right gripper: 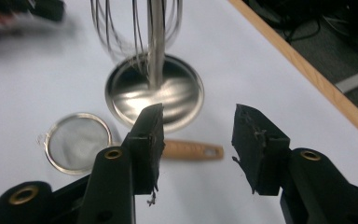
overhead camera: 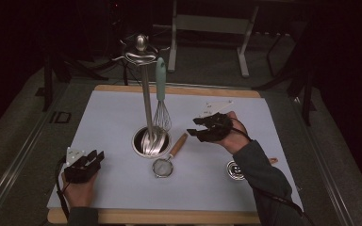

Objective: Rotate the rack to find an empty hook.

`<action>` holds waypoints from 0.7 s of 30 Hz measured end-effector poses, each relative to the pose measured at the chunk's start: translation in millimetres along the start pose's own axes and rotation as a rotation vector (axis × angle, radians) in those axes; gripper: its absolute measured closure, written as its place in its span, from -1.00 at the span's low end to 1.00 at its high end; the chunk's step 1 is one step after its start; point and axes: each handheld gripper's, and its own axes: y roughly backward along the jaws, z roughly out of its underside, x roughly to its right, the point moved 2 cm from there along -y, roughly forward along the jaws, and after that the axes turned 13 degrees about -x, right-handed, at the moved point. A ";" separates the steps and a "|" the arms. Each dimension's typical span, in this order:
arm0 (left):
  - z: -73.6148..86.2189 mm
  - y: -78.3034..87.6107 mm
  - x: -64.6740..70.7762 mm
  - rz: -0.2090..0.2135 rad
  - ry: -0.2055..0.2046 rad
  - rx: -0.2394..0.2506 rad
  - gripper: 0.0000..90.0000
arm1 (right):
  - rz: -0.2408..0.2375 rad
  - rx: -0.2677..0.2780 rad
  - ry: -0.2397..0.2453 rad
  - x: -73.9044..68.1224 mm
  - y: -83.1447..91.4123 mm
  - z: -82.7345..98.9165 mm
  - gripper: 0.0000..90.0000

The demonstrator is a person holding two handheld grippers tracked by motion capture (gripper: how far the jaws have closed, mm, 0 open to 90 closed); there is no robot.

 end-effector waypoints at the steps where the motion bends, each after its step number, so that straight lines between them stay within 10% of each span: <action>1: -2.6 4.2 1.1 0.020 -0.011 0.016 0.63 | 0.006 -0.009 -0.001 -0.3 -1.0 3.2 0.17; 6: -16.3 24.0 12.3 0.106 -0.018 0.129 0.98 | 0.071 -0.055 0.014 -3.9 -8.5 21.6 0.17; 21: -82.6 94.8 64.2 0.226 -0.056 0.498 0.99 | 0.097 -0.085 -0.049 -6.6 -22.4 67.9 0.15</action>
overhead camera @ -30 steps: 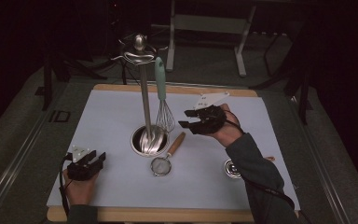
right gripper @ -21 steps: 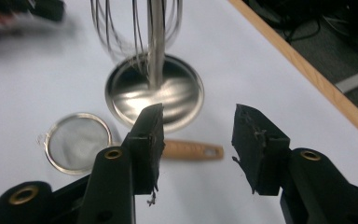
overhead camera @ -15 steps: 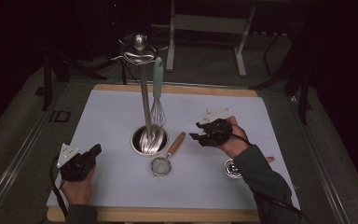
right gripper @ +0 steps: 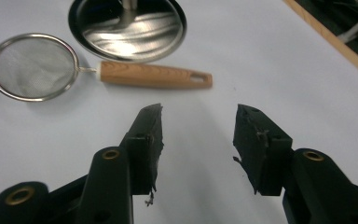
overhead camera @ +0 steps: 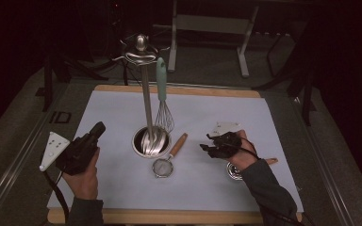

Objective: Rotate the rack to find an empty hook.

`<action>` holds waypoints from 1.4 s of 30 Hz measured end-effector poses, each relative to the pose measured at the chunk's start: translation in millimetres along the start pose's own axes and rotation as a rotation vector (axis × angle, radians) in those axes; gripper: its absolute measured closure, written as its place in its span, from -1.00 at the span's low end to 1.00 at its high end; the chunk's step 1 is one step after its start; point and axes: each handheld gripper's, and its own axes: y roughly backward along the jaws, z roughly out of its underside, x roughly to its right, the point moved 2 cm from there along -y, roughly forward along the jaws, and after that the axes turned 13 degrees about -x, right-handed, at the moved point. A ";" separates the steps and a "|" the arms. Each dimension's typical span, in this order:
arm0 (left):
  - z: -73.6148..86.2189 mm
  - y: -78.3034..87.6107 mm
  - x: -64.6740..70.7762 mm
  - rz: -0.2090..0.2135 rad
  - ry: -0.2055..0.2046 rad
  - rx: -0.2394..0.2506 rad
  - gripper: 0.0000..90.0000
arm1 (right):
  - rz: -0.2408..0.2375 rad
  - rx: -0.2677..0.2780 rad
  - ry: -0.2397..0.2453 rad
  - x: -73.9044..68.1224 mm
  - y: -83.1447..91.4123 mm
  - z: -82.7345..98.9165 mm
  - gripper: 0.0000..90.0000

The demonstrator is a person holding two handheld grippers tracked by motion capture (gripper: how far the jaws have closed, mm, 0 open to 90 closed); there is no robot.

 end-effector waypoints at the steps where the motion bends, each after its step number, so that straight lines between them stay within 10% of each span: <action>1: -4.6 0.1 2.9 0.003 -0.002 0.026 0.99 | -0.002 0.004 -0.018 0.2 -0.6 3.1 0.15; 8: -28.2 -9.5 23.1 0.040 -0.014 0.118 0.99 | -0.019 0.038 -0.113 5.0 -5.1 26.6 0.14; 16: -59.9 -28.2 50.5 0.082 -0.050 0.179 0.99 | 0.044 -0.047 -0.138 3.3 -13.8 57.1 0.12; 28: -97.5 -46.8 90.2 0.112 -0.172 0.229 0.99 | 0.067 -0.037 -0.231 7.1 -19.2 83.7 0.11; 42: -113.6 -64.0 95.9 0.096 -0.199 0.242 0.99 | 0.083 0.018 -0.320 12.4 -11.6 96.5 0.10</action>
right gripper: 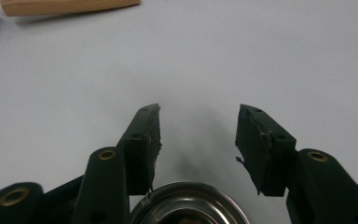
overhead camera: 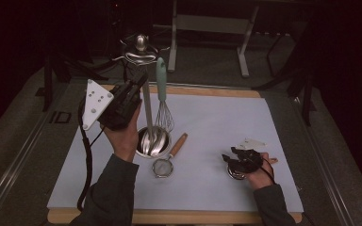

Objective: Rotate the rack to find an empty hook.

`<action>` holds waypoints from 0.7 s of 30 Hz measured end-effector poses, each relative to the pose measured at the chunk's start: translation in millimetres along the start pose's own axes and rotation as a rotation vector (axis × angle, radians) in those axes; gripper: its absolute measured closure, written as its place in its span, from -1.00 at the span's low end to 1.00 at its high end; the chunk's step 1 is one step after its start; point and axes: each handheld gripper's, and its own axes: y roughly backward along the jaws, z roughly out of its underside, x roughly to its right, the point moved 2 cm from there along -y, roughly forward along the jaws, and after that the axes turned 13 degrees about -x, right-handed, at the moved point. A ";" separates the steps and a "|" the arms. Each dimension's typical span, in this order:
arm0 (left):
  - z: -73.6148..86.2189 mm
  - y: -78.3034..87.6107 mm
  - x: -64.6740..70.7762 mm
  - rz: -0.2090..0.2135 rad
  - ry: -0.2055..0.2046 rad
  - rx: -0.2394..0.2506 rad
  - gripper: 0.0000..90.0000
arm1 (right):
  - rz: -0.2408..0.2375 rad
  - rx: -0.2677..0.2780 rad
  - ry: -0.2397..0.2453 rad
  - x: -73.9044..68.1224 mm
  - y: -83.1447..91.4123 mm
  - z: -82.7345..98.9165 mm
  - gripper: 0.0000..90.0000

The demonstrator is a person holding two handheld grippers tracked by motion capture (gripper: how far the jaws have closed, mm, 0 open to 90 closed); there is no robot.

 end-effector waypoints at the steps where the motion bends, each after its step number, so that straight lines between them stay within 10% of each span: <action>1: 0.4 -0.2 -1.0 -0.005 0.000 -0.002 0.99 | 0.000 0.003 -0.003 -0.3 0.4 -0.1 0.10; 21: -1.2 0.9 -22.8 -0.053 0.012 -0.009 0.99 | -0.005 0.011 -0.038 2.1 3.1 8.8 0.10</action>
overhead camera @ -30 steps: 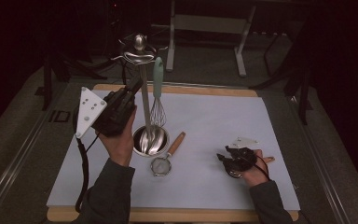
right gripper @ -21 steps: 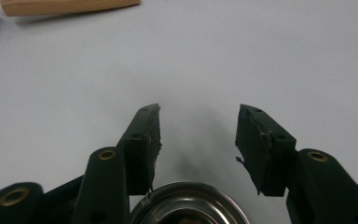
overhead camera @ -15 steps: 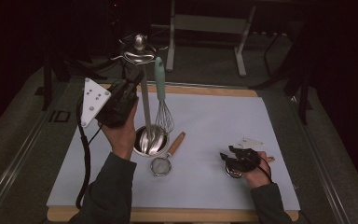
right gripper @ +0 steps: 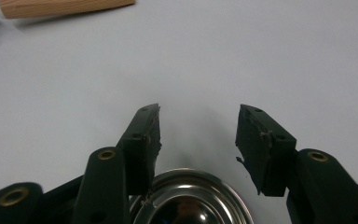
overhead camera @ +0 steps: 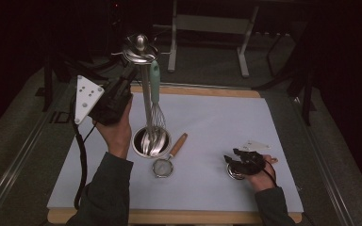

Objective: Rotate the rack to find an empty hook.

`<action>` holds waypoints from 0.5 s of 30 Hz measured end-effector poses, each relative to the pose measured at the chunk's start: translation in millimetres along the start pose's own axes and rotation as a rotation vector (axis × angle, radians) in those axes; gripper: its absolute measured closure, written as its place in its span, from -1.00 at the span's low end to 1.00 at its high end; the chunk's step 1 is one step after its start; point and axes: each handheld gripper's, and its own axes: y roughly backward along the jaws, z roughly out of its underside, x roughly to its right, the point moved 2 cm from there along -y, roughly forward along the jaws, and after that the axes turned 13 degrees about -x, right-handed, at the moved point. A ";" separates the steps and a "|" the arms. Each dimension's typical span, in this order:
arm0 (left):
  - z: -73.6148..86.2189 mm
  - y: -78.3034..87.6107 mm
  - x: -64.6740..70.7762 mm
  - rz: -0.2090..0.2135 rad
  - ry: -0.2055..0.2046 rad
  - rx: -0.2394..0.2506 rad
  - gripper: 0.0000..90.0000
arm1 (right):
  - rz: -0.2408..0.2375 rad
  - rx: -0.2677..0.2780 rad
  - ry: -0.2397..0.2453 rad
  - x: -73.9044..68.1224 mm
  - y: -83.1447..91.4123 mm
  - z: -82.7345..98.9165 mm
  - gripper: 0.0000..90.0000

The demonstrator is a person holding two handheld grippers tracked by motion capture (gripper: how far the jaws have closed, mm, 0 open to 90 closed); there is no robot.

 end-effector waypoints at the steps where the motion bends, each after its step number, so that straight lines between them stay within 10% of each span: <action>1: -0.4 -0.1 -1.1 -0.001 0.001 0.000 1.00 | 0.001 0.001 -0.002 0.3 0.3 0.6 0.10; 15: -3.3 -2.0 -17.9 -0.031 0.009 -0.020 1.00 | 0.008 0.006 -0.020 4.1 3.2 4.5 0.10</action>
